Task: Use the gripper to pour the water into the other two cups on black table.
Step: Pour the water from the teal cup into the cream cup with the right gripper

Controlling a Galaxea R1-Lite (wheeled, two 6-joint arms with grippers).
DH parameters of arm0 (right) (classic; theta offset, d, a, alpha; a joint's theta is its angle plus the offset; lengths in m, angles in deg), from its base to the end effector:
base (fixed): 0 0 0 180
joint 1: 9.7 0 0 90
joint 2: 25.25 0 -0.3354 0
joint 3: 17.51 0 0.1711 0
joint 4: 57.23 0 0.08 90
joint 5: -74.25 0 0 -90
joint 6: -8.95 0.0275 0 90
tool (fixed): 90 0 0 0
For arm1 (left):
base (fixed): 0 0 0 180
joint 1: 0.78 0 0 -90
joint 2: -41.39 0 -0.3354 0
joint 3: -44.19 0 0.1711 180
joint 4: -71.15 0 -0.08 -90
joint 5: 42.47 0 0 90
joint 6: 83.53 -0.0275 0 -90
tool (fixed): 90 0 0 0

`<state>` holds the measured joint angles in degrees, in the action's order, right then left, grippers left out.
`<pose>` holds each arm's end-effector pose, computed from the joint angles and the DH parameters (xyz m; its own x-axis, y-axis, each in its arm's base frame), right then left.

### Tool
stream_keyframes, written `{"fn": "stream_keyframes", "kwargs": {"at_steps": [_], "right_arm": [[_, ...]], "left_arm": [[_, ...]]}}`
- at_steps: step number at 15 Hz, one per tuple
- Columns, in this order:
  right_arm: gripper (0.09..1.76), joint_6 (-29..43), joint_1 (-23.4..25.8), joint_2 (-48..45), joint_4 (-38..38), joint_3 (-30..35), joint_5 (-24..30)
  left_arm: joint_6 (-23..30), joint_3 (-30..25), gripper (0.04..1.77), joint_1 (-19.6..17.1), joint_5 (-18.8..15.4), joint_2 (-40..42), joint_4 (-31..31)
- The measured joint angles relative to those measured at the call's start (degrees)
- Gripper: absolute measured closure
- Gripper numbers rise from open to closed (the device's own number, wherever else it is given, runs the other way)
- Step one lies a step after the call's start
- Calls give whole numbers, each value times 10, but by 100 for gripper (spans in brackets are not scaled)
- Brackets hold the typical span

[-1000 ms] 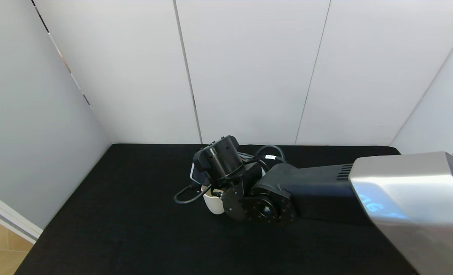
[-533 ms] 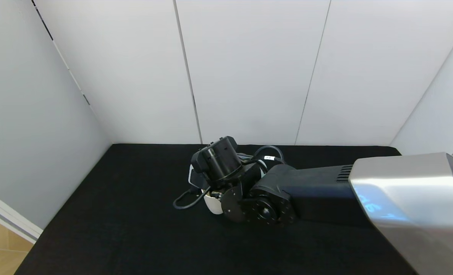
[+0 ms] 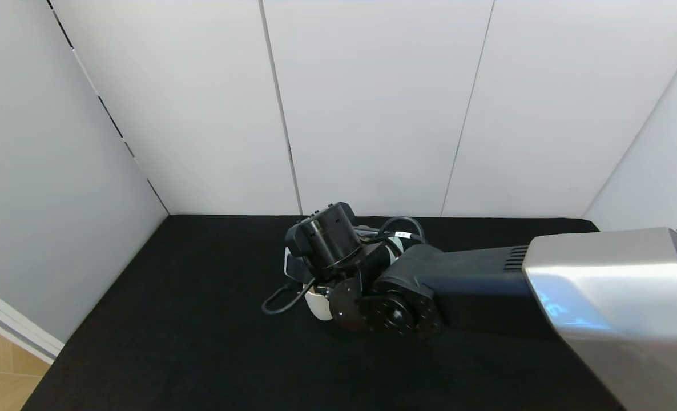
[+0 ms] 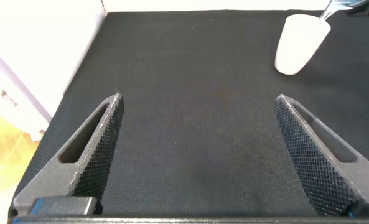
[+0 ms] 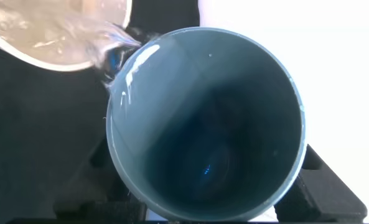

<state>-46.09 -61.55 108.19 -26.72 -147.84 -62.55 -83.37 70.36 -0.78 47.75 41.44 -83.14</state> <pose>0.3146 0.3680 0.1795 0.9254 -0.0020 -0.3790 -0.3739 0.1590 -0.9137 -0.0744 0.0001 0.0763 1.0000 0.0038 0.0089 -0.0038 1.0000 -0.0028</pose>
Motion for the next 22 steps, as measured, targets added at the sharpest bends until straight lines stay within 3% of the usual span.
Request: {"fn": "stream_keyframes", "kwargs": {"at_steps": [22], "right_arm": [[63,-8,-4,2,-20,0,-1]], "left_arm": [[0,0,9,0,0,0,0]]}}
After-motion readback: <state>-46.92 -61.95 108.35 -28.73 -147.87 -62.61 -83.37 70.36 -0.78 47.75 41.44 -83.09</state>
